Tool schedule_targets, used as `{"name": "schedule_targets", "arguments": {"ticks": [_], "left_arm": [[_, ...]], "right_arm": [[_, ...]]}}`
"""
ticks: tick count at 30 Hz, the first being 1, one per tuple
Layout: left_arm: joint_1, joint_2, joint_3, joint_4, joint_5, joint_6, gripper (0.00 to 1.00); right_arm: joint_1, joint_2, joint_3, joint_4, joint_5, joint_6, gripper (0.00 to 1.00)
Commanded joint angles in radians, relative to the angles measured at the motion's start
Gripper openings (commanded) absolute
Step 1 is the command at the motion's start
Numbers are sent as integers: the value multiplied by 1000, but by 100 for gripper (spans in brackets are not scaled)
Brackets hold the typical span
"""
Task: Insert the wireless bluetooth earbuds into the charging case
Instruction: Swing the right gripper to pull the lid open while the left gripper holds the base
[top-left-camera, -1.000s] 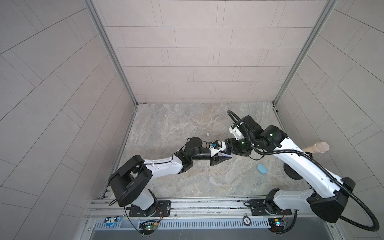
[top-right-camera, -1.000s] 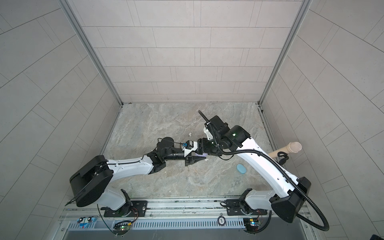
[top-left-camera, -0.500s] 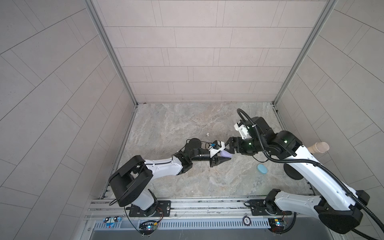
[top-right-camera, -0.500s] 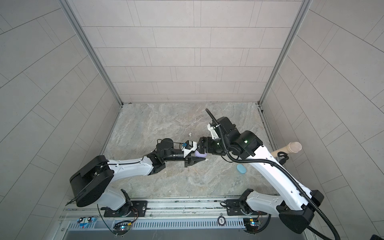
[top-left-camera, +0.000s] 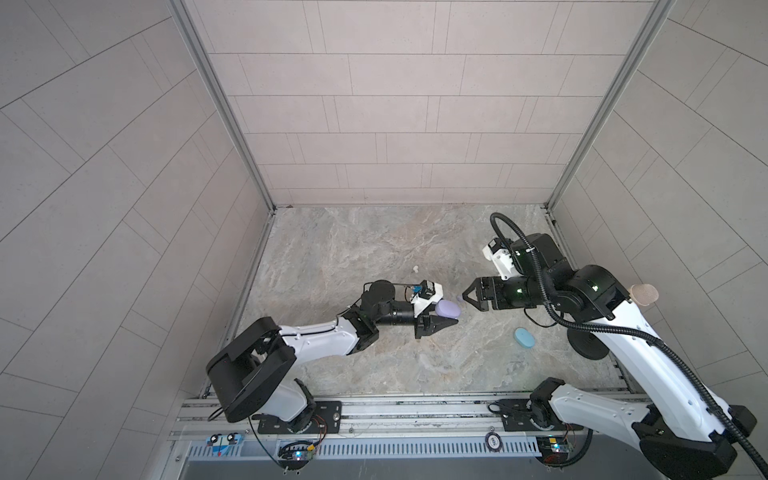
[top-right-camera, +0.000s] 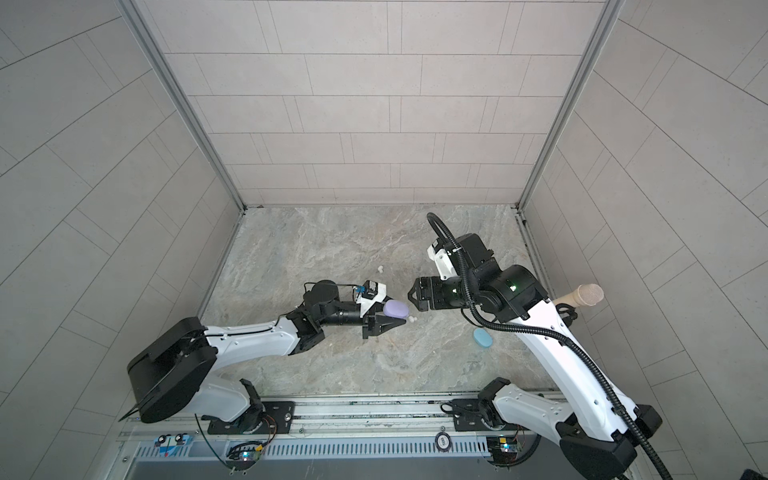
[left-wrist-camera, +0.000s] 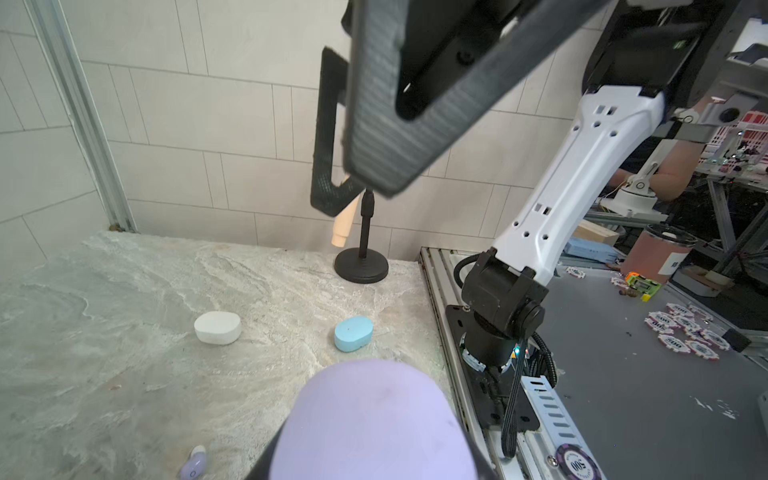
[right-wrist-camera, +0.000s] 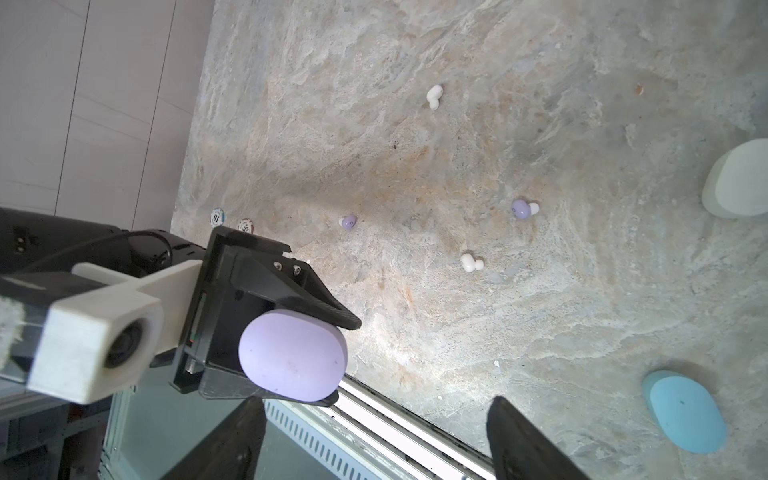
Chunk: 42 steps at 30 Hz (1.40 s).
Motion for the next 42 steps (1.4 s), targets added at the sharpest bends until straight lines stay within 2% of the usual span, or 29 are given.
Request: {"name": "schedule_targets", "arguments": {"ticks": [1, 7, 16, 25, 31, 42], "left_arm": [[4, -41, -18, 59, 28, -37, 10], [4, -54, -12, 71, 49, -72, 9], [2, -62, 0, 52, 80, -90, 10], [2, -88, 10, 4, 92, -68, 11], [2, -94, 10, -16, 106, -58, 10], [-4, -114, 5, -57, 102, -29, 9]], "right_arm": [[18, -25, 5, 3, -43, -184, 86], [115, -36, -9, 52, -9, -316, 86], [231, -18, -41, 87, 50, -425, 85], [247, 20, -54, 95, 101, -447, 82], [247, 25, -54, 99, 179, -433, 81], [243, 28, -4, 116, 242, -411, 79]]}}
